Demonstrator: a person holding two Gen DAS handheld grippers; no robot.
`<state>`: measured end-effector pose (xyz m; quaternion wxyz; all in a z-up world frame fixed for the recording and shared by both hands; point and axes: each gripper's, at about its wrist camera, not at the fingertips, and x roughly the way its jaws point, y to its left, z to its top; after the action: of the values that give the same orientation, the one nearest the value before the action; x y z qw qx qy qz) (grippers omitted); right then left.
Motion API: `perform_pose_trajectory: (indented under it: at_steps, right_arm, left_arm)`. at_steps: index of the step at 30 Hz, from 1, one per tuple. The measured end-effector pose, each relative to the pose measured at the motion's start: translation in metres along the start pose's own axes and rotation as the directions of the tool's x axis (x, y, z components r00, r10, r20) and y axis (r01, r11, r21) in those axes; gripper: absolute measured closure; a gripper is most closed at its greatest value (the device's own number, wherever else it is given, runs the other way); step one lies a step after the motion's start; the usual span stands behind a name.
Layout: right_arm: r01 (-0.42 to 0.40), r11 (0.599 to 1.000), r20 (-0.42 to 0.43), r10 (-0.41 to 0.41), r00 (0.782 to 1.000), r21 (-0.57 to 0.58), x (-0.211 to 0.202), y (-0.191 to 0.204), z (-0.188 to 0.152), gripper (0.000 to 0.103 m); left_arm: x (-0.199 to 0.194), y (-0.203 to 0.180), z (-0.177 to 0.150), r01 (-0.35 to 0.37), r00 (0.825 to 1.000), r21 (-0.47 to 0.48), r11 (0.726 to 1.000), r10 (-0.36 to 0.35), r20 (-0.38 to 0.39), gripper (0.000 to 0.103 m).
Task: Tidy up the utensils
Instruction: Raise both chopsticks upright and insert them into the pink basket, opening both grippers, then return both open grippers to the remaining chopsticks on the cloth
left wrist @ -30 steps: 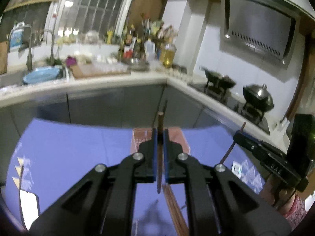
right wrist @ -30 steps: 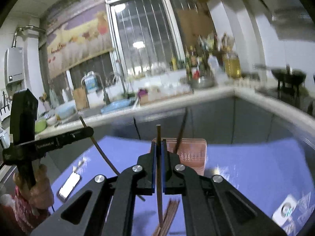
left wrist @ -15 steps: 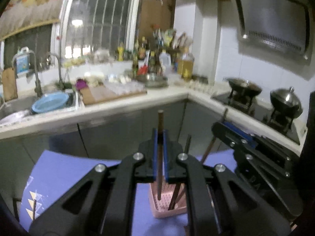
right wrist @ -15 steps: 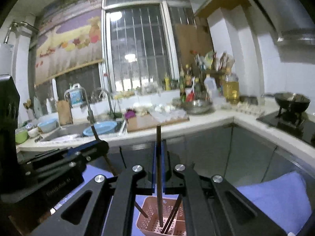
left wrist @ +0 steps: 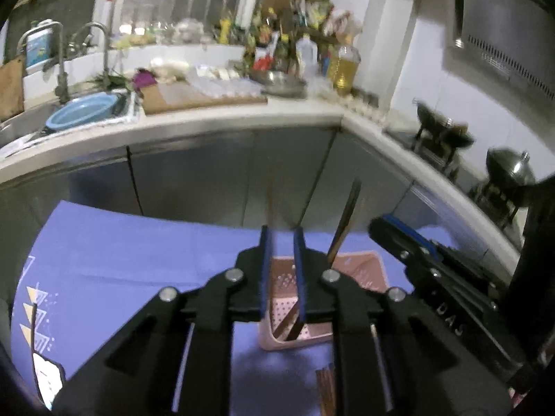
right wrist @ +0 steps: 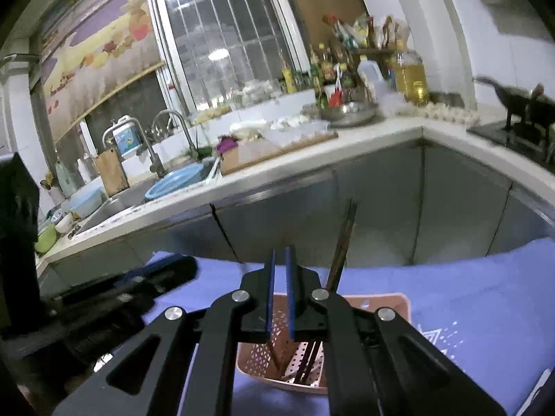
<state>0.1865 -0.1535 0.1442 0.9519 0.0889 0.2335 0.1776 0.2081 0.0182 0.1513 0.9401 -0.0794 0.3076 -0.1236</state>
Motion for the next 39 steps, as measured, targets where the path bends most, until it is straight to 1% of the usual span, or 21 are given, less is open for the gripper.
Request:
perform_pose_trajectory:
  at_steps: [1,2,3,4,5,6,8,11,13,14,15,18,20,22,24,25,26,28,29,32,39]
  right_arm:
    - [-0.007,1.000,0.020,0.007,1.000,0.004,-0.009,0.001,0.001,0.093]
    - [-0.018,1.000,0.041,0.017,0.999,0.010,-0.020,0.001,0.001,0.087]
    - [-0.022,1.000,0.051,0.021,0.998,0.013,-0.029,0.002,0.001,0.073]
    - [-0.030,0.999,0.061,0.029,0.998,0.016,-0.041,0.002,-0.001,0.061]
    - [-0.047,0.999,0.081,0.045,0.996,0.020,-0.054,0.003,-0.006,0.041]
    - [-0.060,0.998,0.098,0.057,0.994,0.021,-0.064,0.002,-0.009,0.033]
    - [-0.076,0.997,0.098,0.074,0.992,0.016,-0.084,0.001,-0.026,0.031]
    - [-0.059,0.998,-0.005,0.059,0.998,-0.009,-0.103,-0.002,-0.081,0.033]
    - [-0.008,0.999,-0.084,0.004,0.996,-0.048,-0.104,-0.001,-0.117,0.050]
    - [0.021,0.998,-0.130,-0.030,0.991,-0.064,-0.102,0.000,-0.136,0.063]
    - [0.040,0.997,-0.200,-0.053,0.978,-0.071,-0.097,-0.002,-0.161,0.075]
    - [0.042,0.998,-0.343,-0.053,0.938,-0.037,-0.087,-0.007,-0.215,0.087]
    - [0.045,0.998,-0.388,-0.055,0.920,-0.034,-0.084,-0.005,-0.239,0.088]
    - [0.023,1.000,-0.420,-0.025,0.907,-0.009,-0.082,-0.004,-0.250,0.088]
    - [0.017,1.000,-0.447,-0.023,0.894,-0.018,-0.078,0.000,-0.258,0.088]
    - [0.007,1.000,-0.470,-0.008,0.882,-0.004,-0.074,0.000,-0.264,0.088]
    - [0.016,1.000,-0.452,-0.016,0.892,-0.004,-0.075,-0.001,-0.264,0.088]
    - [0.046,0.999,-0.442,-0.040,0.896,0.002,-0.075,-0.004,-0.262,0.088]
    - [0.071,0.997,-0.434,-0.048,0.899,0.036,-0.076,-0.014,-0.261,0.088]
    - [0.088,0.986,-0.442,-0.017,0.897,0.140,-0.077,-0.037,-0.261,0.088]
    - [0.079,0.992,-0.427,-0.029,0.904,0.099,-0.080,-0.030,-0.259,0.088]
  left_arm:
    - [-0.015,0.003,0.000,0.006,0.999,-0.012,1.000,-0.006,0.035,0.087]
    - [-0.029,0.007,-0.001,0.015,0.998,-0.021,1.000,-0.014,0.067,0.086]
    - [-0.039,0.008,-0.003,0.020,0.996,-0.024,1.000,-0.017,0.085,0.084]
    - [-0.049,0.010,-0.006,0.023,0.995,-0.025,0.999,-0.021,0.101,0.083]
    - [-0.059,0.013,-0.011,0.029,0.993,-0.026,0.999,-0.026,0.114,0.083]
    - [-0.069,0.016,-0.020,0.037,0.992,-0.023,0.999,-0.034,0.124,0.082]
    - [-0.083,0.022,-0.040,0.039,0.991,-0.009,0.999,-0.038,0.127,0.082]
    - [-0.087,0.030,-0.082,0.043,0.996,0.024,0.999,-0.044,0.072,0.082]
    - [-0.078,0.033,-0.119,0.046,0.999,0.041,0.998,-0.046,-0.013,0.082]
    - [-0.070,0.033,-0.140,0.052,0.996,0.054,0.997,-0.048,-0.071,0.082]
    - [-0.063,0.032,-0.154,0.054,0.993,0.063,0.997,-0.046,-0.109,0.082]
    - [-0.044,0.028,-0.195,0.077,0.974,0.071,0.994,-0.060,-0.220,0.082]
    - [-0.035,0.024,-0.215,0.095,0.959,0.069,0.993,-0.073,-0.275,0.082]
    - [-0.026,0.019,-0.232,0.101,0.944,0.072,0.992,-0.073,-0.322,0.082]
    - [-0.019,0.015,-0.243,0.109,0.930,0.067,0.992,-0.078,-0.359,0.082]
    - [-0.018,0.013,-0.245,0.114,0.926,0.068,0.991,-0.081,-0.368,0.082]
    - [-0.017,0.010,-0.247,0.118,0.923,0.072,0.990,-0.083,-0.375,0.082]
    - [-0.014,0.003,-0.250,0.122,0.920,0.085,0.989,-0.080,-0.383,0.082]
    - [-0.014,0.000,-0.252,0.125,0.919,0.089,0.988,-0.082,-0.387,0.082]
    - [-0.010,-0.007,-0.254,0.139,0.912,0.103,0.985,-0.087,-0.401,0.082]
    - [0.004,-0.036,-0.263,0.186,0.892,0.145,0.972,-0.105,-0.439,0.082]
